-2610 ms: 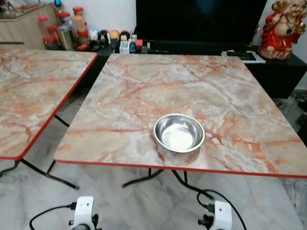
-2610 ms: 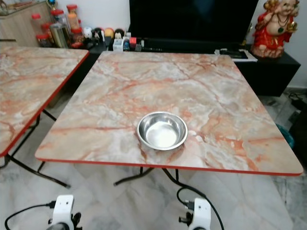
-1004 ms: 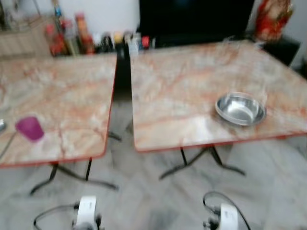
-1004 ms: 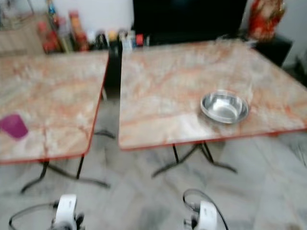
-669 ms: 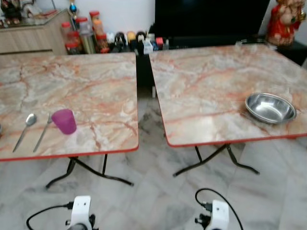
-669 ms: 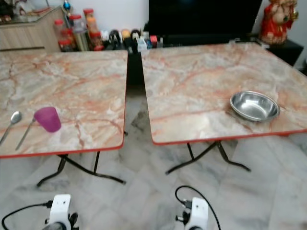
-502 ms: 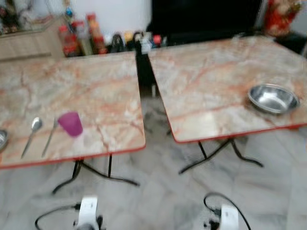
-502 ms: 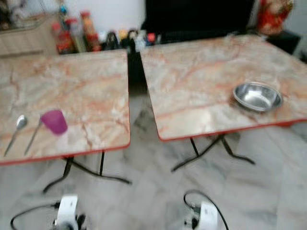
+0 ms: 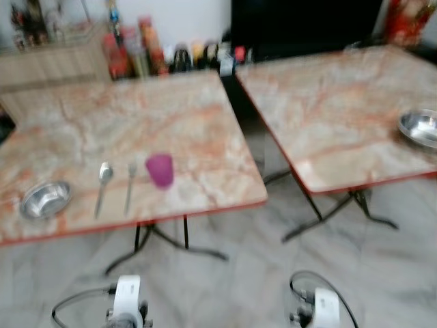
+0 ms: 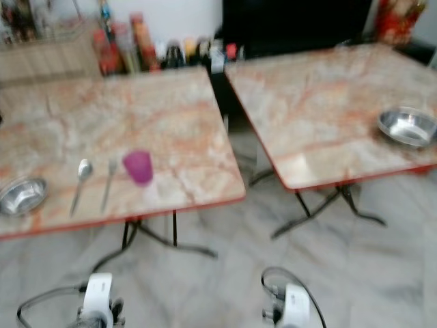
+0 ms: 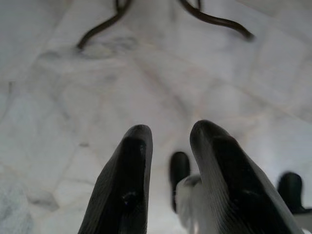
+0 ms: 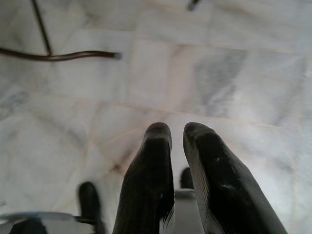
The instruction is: Setting the table
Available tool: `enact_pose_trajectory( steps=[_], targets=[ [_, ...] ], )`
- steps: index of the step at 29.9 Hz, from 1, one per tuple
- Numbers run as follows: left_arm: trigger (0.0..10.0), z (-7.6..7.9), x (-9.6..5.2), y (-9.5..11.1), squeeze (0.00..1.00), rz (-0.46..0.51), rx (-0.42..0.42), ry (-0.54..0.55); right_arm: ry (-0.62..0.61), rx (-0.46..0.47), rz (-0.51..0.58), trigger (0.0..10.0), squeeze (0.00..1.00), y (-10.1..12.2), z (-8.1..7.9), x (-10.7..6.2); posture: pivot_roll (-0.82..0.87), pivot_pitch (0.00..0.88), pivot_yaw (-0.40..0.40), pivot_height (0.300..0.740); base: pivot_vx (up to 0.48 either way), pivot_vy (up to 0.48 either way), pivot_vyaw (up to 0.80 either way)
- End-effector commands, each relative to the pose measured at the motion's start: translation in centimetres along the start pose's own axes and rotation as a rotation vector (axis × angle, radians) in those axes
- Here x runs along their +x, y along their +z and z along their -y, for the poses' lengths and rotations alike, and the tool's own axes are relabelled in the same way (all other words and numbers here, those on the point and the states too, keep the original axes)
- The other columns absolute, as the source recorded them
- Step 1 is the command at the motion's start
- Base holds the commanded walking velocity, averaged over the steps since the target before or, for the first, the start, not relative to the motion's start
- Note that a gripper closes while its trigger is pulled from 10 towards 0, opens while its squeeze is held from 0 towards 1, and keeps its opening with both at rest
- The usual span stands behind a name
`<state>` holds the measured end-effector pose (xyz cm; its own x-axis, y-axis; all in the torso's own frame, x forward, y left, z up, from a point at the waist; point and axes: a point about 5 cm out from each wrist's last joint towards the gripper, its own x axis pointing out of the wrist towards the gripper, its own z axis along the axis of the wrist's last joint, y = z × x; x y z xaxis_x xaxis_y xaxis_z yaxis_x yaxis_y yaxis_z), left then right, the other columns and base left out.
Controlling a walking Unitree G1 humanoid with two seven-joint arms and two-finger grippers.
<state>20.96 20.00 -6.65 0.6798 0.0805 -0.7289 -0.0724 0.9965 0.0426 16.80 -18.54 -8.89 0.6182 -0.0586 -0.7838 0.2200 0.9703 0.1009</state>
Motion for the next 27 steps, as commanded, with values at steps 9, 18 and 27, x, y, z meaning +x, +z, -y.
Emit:
enact_pose_trajectory(
  steps=[9, 18, 27],
  targets=[
    [10.0, -1.3, -0.3, -1.1, 0.00, -0.037, 0.000, 0.035, 0.030, -0.012, 0.013, 10.0, 0.00, 0.4, -1.1, 0.2, 0.05, 0.000, 0.023, 0.740, 0.000, 0.480, 0.26],
    [10.0, -1.4, -0.3, -0.9, 0.00, -0.027, -0.005, 0.039, 0.034, -0.002, 0.010, 10.0, 0.00, 0.4, -1.1, 0.2, 0.06, 0.000, 0.017, 0.740, 0.000, 0.422, 0.14],
    [10.0, -1.1, -0.1, 0.7, 0.00, 0.054, -0.028, 0.020, 0.042, -0.009, 0.007, 10.0, 0.00, 0.4, -1.3, 0.2, 0.06, 0.000, 0.018, 0.740, 0.000, 0.000, 0.00]
  ],
)
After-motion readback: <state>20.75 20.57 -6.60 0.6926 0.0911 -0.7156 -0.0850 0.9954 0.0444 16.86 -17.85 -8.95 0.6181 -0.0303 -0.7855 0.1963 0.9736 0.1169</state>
